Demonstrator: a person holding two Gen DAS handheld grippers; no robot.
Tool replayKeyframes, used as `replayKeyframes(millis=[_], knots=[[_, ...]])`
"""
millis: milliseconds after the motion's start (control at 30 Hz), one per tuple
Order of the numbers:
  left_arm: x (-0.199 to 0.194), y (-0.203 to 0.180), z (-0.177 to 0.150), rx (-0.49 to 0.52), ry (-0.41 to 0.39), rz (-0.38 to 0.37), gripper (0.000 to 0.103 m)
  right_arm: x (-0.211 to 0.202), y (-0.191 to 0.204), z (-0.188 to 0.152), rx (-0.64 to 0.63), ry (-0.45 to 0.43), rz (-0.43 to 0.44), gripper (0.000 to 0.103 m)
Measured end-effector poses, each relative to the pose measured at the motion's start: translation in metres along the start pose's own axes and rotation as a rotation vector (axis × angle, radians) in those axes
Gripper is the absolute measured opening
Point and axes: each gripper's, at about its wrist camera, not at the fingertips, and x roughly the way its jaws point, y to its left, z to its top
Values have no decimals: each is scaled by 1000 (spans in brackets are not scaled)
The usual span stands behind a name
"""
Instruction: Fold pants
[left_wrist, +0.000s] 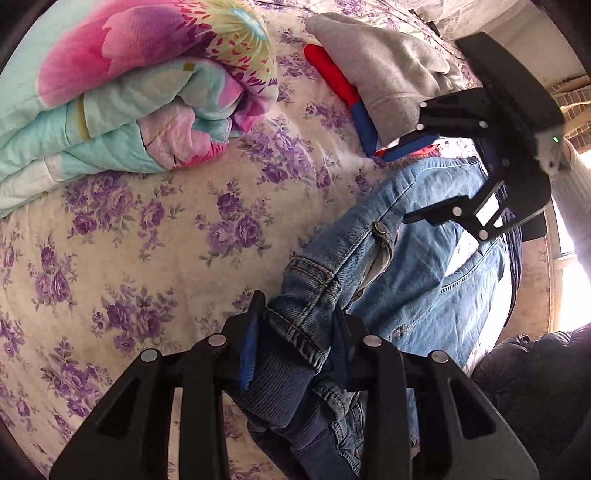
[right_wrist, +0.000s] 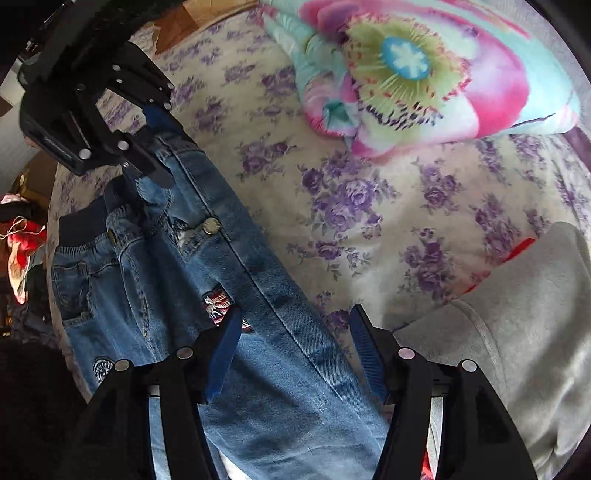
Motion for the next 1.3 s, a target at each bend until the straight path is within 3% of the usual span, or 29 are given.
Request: replayKeyframes(millis=[133, 200, 233, 267, 533, 767, 967, 1067, 1167, 1300], knots=[[-2, -2, -3, 8, -15, -8, 32, 10, -13, 4, 6, 73, 75, 59], [-2, 1, -3, 2, -18, -10, 32, 11, -14, 1, 15, 93, 122, 25], [-1, 1, -3, -2, -17, -8, 32, 10, -14, -1, 24, 91, 128, 17], [1, 1, -2, -5, -15, 1, 32, 6, -11, -4, 16, 68, 104, 15], [-20, -22, -12, 22, -20, 41, 31, -36, 36, -43, 49, -65, -4, 14], [-42, -79, -77, 90, 3, 70, 31, -69, 115, -100, 24, -220, 21, 14], [-19, -105, -141, 75, 80, 113, 31, -41, 191, -137, 124, -265, 96, 14], [-2, -105, -160, 61, 120, 139, 31, -11, 217, -142, 160, -228, 64, 14], [11, -104, -168, 66, 140, 175, 31, 12, 232, -146, 202, -208, 42, 14], [18, -101, -173, 85, 147, 187, 33, 31, 223, -149, 306, -202, 87, 14]])
